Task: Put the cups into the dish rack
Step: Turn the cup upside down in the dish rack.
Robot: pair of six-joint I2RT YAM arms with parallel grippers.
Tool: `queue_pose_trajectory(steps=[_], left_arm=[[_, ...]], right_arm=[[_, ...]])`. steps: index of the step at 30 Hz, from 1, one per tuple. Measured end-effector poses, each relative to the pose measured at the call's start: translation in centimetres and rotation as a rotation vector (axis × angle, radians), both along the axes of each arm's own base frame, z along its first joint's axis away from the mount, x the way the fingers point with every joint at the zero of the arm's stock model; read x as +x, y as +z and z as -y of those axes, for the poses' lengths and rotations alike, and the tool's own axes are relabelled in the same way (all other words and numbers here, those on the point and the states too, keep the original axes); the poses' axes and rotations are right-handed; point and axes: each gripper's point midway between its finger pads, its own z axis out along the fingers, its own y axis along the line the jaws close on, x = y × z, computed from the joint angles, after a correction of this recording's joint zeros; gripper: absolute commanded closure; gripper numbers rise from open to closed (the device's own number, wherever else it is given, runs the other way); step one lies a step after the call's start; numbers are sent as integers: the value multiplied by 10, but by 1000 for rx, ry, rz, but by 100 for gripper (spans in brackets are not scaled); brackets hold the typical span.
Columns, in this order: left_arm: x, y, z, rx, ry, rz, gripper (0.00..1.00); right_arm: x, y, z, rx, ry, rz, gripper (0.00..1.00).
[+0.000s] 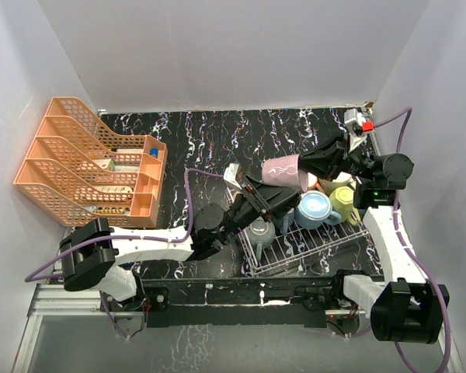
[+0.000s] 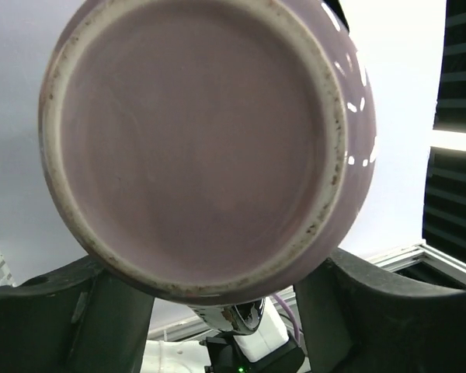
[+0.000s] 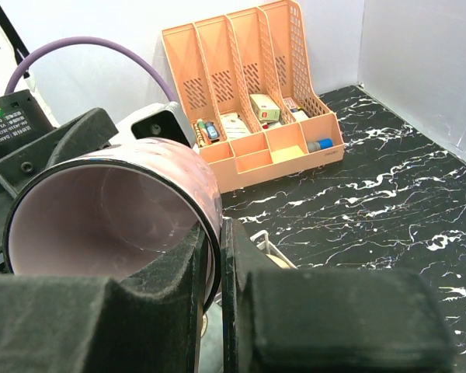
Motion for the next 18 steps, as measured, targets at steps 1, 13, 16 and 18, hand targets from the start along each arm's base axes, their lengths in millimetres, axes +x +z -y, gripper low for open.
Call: queue_pose_trajectory(steps=[1, 13, 16, 18], left_arm=[[0, 1, 0, -1, 0, 0, 46], [-4, 10, -1, -47, -12, 13, 98], [-6, 11, -1, -50, -21, 19, 100], [-6, 12, -1, -51, -27, 27, 100]], right_arm=[[0, 1, 0, 2, 0, 1, 92], [-1, 8, 2, 17, -17, 34, 92], [-2, 9, 2, 17, -20, 50, 92], [-2, 10, 2, 17, -21, 57, 92]])
